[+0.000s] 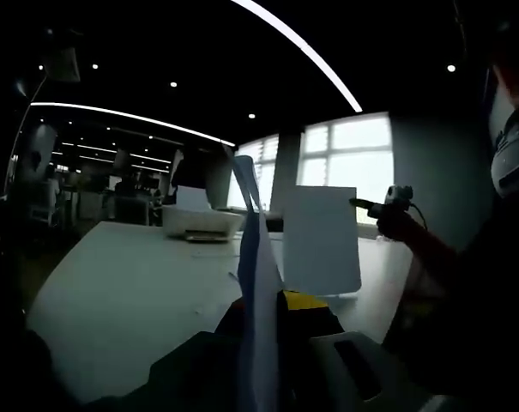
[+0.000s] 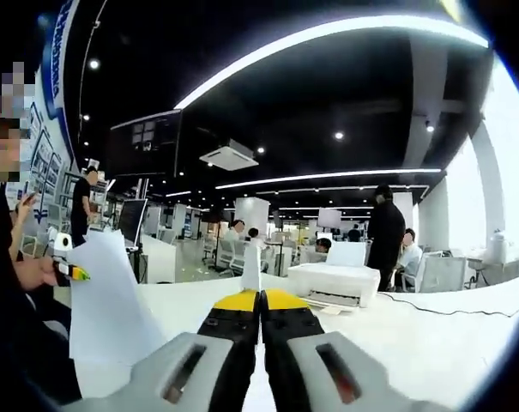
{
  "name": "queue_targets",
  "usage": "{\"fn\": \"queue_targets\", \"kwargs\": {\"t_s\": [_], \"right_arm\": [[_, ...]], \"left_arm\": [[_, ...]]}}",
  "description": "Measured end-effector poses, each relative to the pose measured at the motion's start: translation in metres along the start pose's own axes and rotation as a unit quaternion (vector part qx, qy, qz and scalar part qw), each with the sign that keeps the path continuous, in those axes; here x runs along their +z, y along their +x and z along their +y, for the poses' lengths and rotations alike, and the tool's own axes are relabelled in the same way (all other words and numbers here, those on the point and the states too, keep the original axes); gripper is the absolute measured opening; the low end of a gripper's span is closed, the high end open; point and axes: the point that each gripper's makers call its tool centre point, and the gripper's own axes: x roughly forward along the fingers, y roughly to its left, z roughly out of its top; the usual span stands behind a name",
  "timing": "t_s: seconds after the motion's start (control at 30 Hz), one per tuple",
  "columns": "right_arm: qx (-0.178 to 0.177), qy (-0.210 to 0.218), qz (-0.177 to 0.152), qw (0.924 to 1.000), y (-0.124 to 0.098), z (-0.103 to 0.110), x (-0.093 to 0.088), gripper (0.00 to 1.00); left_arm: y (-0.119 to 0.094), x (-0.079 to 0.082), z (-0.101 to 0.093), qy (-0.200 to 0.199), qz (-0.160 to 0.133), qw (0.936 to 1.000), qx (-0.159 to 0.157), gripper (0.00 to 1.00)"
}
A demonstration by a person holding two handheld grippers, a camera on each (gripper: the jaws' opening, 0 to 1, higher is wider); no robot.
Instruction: Organize the stack of printing papers by aligning and flattening the scattered papers on the table
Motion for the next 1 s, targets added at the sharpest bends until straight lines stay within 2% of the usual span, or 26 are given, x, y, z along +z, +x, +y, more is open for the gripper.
{"fn": "queue_targets", "kwargs": {"t_s": [0.43,1.0], "right_arm": [[0.014,-0.018,-0.014,0.9996,-0.002,0.010,0.020,0.00],[0.037,-0.029,-0.032,0.9984,-0.008,0.034,0.040,0.00]], "left_arm": [[0.001,0.003,-0.003,0.002,-0.001,1.0000,0.000,0.06],[0.000,0.002,-0.002,0.000,-0.003,1.0000,0.001,0.06]]}}
